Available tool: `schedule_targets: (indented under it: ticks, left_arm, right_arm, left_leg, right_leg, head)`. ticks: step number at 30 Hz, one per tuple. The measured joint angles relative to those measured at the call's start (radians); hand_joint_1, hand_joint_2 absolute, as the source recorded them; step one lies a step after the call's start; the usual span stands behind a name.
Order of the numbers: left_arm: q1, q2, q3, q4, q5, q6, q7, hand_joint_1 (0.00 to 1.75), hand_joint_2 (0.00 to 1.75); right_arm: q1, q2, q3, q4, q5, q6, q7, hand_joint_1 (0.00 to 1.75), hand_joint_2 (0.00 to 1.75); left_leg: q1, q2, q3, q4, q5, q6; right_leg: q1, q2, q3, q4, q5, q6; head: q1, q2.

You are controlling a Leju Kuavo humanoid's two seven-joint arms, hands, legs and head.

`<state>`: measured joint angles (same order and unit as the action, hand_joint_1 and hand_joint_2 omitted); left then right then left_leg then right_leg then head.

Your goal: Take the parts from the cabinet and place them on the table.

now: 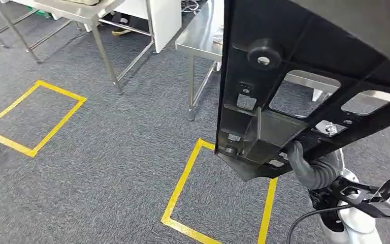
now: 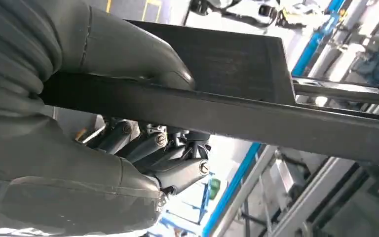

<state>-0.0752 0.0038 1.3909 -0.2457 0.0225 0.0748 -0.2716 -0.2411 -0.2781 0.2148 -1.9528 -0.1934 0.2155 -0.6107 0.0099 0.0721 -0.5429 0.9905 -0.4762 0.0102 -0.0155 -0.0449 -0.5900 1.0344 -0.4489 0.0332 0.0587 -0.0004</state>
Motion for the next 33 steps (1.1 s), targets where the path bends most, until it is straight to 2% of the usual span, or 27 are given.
schedule_targets:
  ticks: [1,2,3,5,6,7,8,9,10,11,12,13,14,15,16,18,20,21,22,23,25,26,27,28,30,31,33]
  left_arm:
    - [0.001,0.004,0.001,0.000,0.000,-0.005,0.003,0.00,1.75]
    - [0.001,0.005,0.002,0.000,0.000,-0.009,0.005,0.00,1.75]
    - [0.000,0.006,0.003,0.000,0.000,-0.014,0.008,0.00,1.75]
    - [-0.002,0.007,0.003,0.000,0.000,-0.023,0.015,0.00,1.75]
    - [-0.003,0.008,0.003,0.000,0.000,-0.023,0.019,0.00,1.75]
    - [-0.001,0.008,0.003,0.000,0.000,-0.023,0.022,0.00,1.75]
    - [0.002,0.010,0.003,0.000,0.000,-0.023,0.023,0.00,1.75]
    - [0.005,0.013,0.003,0.000,0.000,-0.022,0.024,0.00,1.75]
    - [0.006,0.014,0.003,0.000,0.000,-0.021,0.027,0.00,1.75]
    - [0.007,0.015,0.003,0.000,0.000,-0.021,0.029,0.00,1.75]
    - [0.008,0.016,0.003,0.000,0.000,-0.020,0.029,0.00,1.75]
    - [0.007,0.016,0.003,0.000,0.000,-0.020,0.029,0.00,1.75]
    - [0.006,0.016,0.003,0.000,0.000,-0.020,0.029,0.00,1.75]
    - [0.006,0.016,0.003,0.000,0.000,-0.020,0.028,0.00,1.75]
    - [0.007,0.021,0.003,0.000,0.000,-0.020,0.026,0.00,1.75]
    - [0.005,0.021,0.003,0.000,-0.001,-0.023,0.022,0.00,1.75]
    - [-0.002,0.022,0.003,0.000,0.000,-0.023,0.020,0.00,1.75]
    - [-0.003,0.019,0.003,0.000,0.000,-0.023,0.020,0.00,1.75]
    - [-0.005,0.021,0.003,0.000,0.000,-0.023,0.020,0.00,1.75]
    - [-0.003,0.021,0.003,0.000,0.000,-0.023,0.020,0.00,1.75]
    - [0.000,0.020,0.003,0.000,0.000,-0.025,0.018,0.00,1.75]
    - [0.001,0.020,0.004,0.000,0.000,-0.030,0.016,0.00,1.75]
    - [0.001,0.020,0.005,0.000,0.000,-0.035,0.013,0.00,1.75]
    - [0.000,0.019,0.006,0.000,0.000,-0.037,0.012,0.00,1.75]
    - [-0.004,0.017,0.006,0.000,0.000,-0.038,0.011,0.00,1.75]
    - [-0.005,0.016,0.006,0.000,0.000,-0.038,0.011,0.00,1.75]
    - [-0.006,0.015,0.006,0.000,0.000,-0.038,0.009,0.00,1.75]
  right_arm:
    - [-0.004,-0.002,-0.003,0.000,-0.001,0.000,0.000,1.75,1.75]
    - [-0.004,-0.002,-0.005,0.000,-0.003,0.000,-0.001,1.75,1.75]
    - [-0.004,-0.005,-0.007,0.000,-0.006,0.000,-0.001,1.75,1.75]
    - [-0.004,-0.012,-0.010,-0.001,-0.010,0.000,0.000,1.75,1.75]
    - [-0.004,-0.015,-0.013,-0.002,-0.012,0.000,0.000,1.75,1.75]
    - [-0.008,-0.016,-0.014,-0.002,-0.016,0.000,0.000,1.75,1.75]
    - [-0.009,-0.016,-0.015,-0.002,-0.017,0.000,0.000,1.75,1.75]
    - [-0.009,-0.017,-0.015,-0.002,-0.017,0.002,0.000,1.75,1.75]
    - [-0.008,-0.017,-0.015,-0.002,-0.017,0.003,0.000,1.75,1.75]
    - [-0.007,-0.017,-0.015,-0.001,-0.017,0.003,0.000,1.75,1.75]
    - [-0.008,-0.017,-0.015,0.000,-0.017,0.003,0.000,1.75,1.75]
    - [-0.010,-0.016,-0.014,0.001,-0.018,0.004,0.000,1.75,1.75]
    - [-0.013,-0.016,-0.013,0.002,-0.021,0.005,0.000,1.75,1.75]
    - [-0.019,-0.016,-0.013,0.002,-0.023,0.006,0.000,1.75,1.75]
    - [-0.024,-0.016,-0.013,0.003,-0.026,0.006,0.000,1.75,1.75]
    - [-0.029,-0.016,-0.011,0.006,-0.030,0.006,0.002,1.75,1.75]
    - [-0.030,-0.016,-0.011,0.007,-0.031,0.004,0.005,1.75,1.75]
    - [-0.031,-0.016,-0.011,0.007,-0.031,0.003,0.006,1.75,1.75]
    - [-0.036,-0.016,-0.010,0.007,-0.031,0.002,0.009,1.75,1.75]
    - [-0.041,-0.016,-0.008,0.008,-0.030,0.002,0.013,1.75,1.75]
    - [-0.041,-0.013,-0.003,0.010,-0.029,0.002,0.017,1.75,1.75]
    - [-0.041,-0.013,0.001,0.014,-0.027,0.002,0.021,1.75,1.75]
    - [-0.041,-0.012,0.006,0.019,-0.020,0.002,0.023,1.75,1.75]
    - [-0.041,-0.012,0.010,0.022,-0.009,0.002,0.022,1.75,1.75]
    - [-0.042,-0.011,0.016,0.025,0.003,0.001,0.019,1.75,1.75]
    - [-0.044,-0.010,0.018,0.025,0.005,0.001,0.018,1.75,1.75]
    - [-0.045,-0.008,0.020,0.027,0.006,0.000,0.017,1.75,1.75]
  left_leg:
    - [-0.010,0.008,0.000,0.005,-0.006,-0.008]
    - [-0.010,0.014,0.001,0.005,-0.007,-0.012]
    - [-0.010,0.022,0.003,0.005,-0.009,-0.016]
    - [-0.009,0.042,0.008,0.004,-0.010,-0.027]
    - [-0.001,0.017,0.005,0.012,-0.021,-0.036]
    - [0.001,-0.025,-0.008,0.050,-0.050,-0.039]
    - [0.003,-0.049,-0.041,0.124,-0.094,-0.041]
    - [0.003,-0.060,-0.083,0.215,-0.135,-0.044]
    - [0.002,-0.064,-0.116,0.284,-0.159,-0.046]
    - [0.002,-0.065,-0.144,0.337,-0.165,-0.046]
    - [0.002,-0.066,-0.144,0.327,-0.144,-0.044]
    - [0.002,-0.067,-0.119,0.264,-0.098,-0.041]
    - [0.002,-0.074,-0.081,0.177,-0.048,-0.036]
    - [0.002,-0.097,-0.040,0.083,-0.002,-0.031]
    - [0.002,-0.144,-0.016,0.026,0.000,-0.022]
    - [0.001,-0.127,-0.016,0.014,0.000,-0.018]
    - [-0.004,-0.112,-0.012,0.012,0.002,-0.007]
    - [0.009,-0.098,-0.008,-0.002,0.011,0.004]
    - [0.006,-0.088,-0.005,-0.006,0.013,0.011]
    - [0.005,-0.078,-0.006,-0.006,0.014,0.013]
    - [0.003,-0.055,-0.007,-0.005,0.012,0.016]
    - [0.003,-0.044,-0.007,-0.004,0.011,0.015]
    - [0.003,-0.039,-0.007,-0.003,0.009,0.013]
    - [0.003,-0.033,-0.006,-0.002,0.008,0.011]
    - [0.003,-0.023,-0.003,0.001,0.004,0.005]
    - [0.002,-0.021,-0.002,0.004,0.001,0.001]
    - [-0.005,-0.020,-0.004,0.006,-0.001,-0.011]
  right_leg:
    - [0.012,-0.031,0.013,-0.030,-0.013,-0.009]
    - [0.010,-0.013,0.009,-0.031,-0.008,-0.016]
    - [0.011,-0.005,0.007,-0.030,-0.008,-0.018]
    - [0.011,0.016,0.005,-0.033,-0.004,-0.030]
    - [0.004,0.025,0.009,-0.039,0.001,-0.037]
    - [0.003,0.034,0.009,-0.039,0.001,-0.040]
    - [0.003,0.041,0.009,-0.039,0.001,-0.045]
    - [0.004,0.052,0.009,-0.039,0.002,-0.047]
    - [0.005,0.063,0.008,-0.038,0.002,-0.047]
    - [0.006,0.076,0.009,-0.038,0.002,-0.047]
    - [0.006,0.089,0.011,-0.038,0.002,-0.047]
    - [0.006,0.102,0.013,-0.037,0.001,-0.047]
    - [0.006,0.114,0.015,-0.036,0.001,-0.045]
    - [0.006,0.125,0.016,-0.035,0.000,-0.044]
    - [0.008,0.134,0.013,-0.033,0.000,-0.040]
    - [0.004,0.155,0.002,-0.031,0.004,-0.026]
    - [0.000,0.173,0.001,-0.037,0.009,-0.012]
    - [0.000,0.164,-0.001,-0.029,0.003,-0.009]
    - [0.007,0.102,-0.014,-0.002,-0.017,-0.006]
    - [0.006,0.071,-0.044,0.056,-0.055,-0.003]
    - [0.000,0.055,-0.124,0.222,-0.127,0.005]
    - [-0.002,0.054,-0.153,0.280,-0.140,0.009]
    - [-0.004,0.052,-0.156,0.282,-0.127,0.011]
    - [-0.007,0.049,-0.131,0.234,-0.093,0.012]
    - [-0.008,0.038,-0.030,0.045,-0.008,0.008]
    - [-0.006,0.022,0.009,-0.030,0.001,0.003]
    - [0.003,0.028,0.008,-0.032,0.000,-0.007]
  head:
    - [0.000,0.000]
    - [-0.005,0.000]
    - [-0.005,0.000]
    - [-0.004,0.000]
    - [-0.005,0.000]
    - [-0.008,0.000]
    - [-0.012,0.000]
    - [-0.013,0.000]
    - [-0.013,0.000]
    - [-0.013,0.000]
    - [-0.013,0.000]
    - [-0.015,0.000]
    - [-0.015,0.000]
    - [-0.015,0.000]
    - [-0.014,0.000]
    - [-0.015,0.000]
    - [-0.015,0.000]
    - [-0.015,0.000]
    - [-0.011,0.000]
    - [-0.006,0.000]
    - [-0.005,0.000]
    - [-0.006,0.000]
    - [-0.006,0.000]
    - [-0.006,0.000]
    - [-0.005,0.000]
    - [-0.005,0.000]
    - [-0.006,0.000]
